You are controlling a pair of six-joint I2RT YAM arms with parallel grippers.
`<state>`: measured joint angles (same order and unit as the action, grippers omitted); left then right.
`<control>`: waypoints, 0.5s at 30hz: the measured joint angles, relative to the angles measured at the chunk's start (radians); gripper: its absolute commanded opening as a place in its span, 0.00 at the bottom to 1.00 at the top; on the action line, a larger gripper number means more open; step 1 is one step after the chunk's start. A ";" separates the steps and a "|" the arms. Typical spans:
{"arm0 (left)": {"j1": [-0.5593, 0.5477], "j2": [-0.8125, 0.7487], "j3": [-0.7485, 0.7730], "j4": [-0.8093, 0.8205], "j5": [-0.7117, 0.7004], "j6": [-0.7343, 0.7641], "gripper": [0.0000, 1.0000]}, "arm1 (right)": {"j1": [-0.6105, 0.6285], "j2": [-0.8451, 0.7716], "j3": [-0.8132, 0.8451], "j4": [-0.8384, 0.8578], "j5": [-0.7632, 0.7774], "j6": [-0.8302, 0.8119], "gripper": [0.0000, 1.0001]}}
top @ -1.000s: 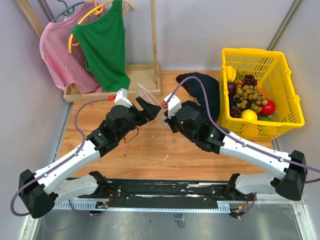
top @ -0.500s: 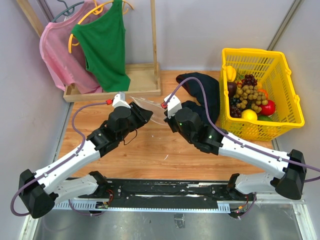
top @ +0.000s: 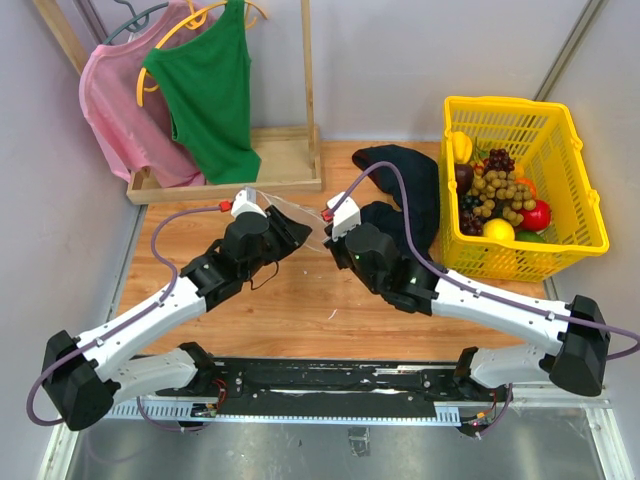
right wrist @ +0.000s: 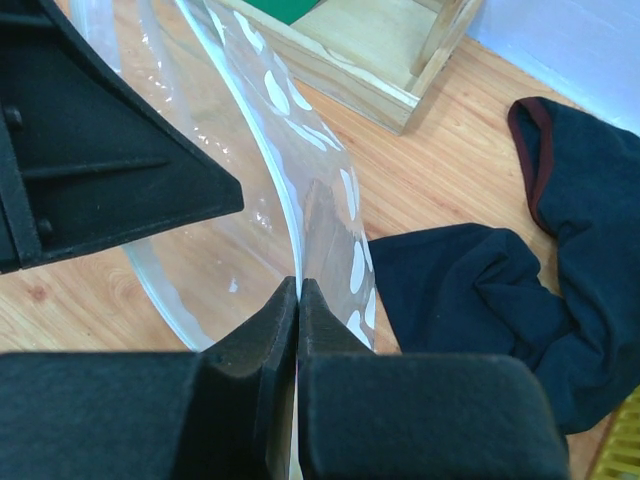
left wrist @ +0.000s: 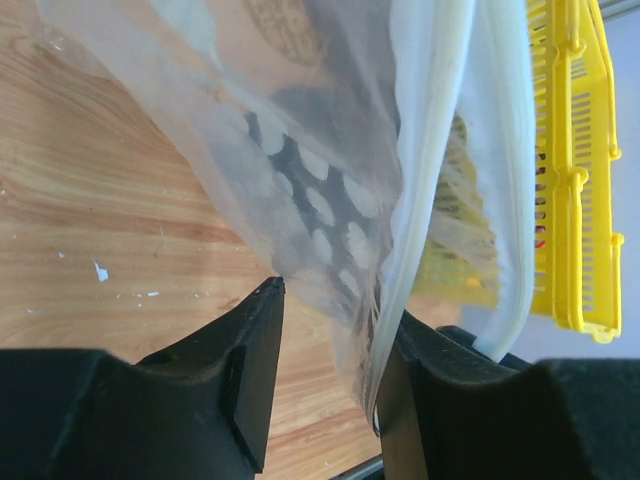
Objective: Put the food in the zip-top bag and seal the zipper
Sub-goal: Open the zipper of the food storage bag.
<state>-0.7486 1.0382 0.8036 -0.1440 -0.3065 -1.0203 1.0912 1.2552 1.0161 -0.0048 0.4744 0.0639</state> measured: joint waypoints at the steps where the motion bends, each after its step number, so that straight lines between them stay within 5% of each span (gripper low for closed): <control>1: 0.000 0.001 -0.001 0.000 0.003 -0.006 0.38 | 0.005 0.001 -0.008 0.011 0.005 0.009 0.01; 7: 0.000 -0.002 -0.002 -0.018 -0.012 -0.013 0.03 | 0.019 0.002 -0.072 0.080 0.029 0.041 0.03; 15: 0.000 -0.008 0.088 -0.165 -0.057 0.077 0.00 | 0.019 -0.011 -0.085 0.105 0.026 0.024 0.25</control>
<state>-0.7486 1.0302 0.8913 -0.3092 -0.3634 -0.9432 1.1103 1.2438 0.9306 0.0998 0.4999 0.0875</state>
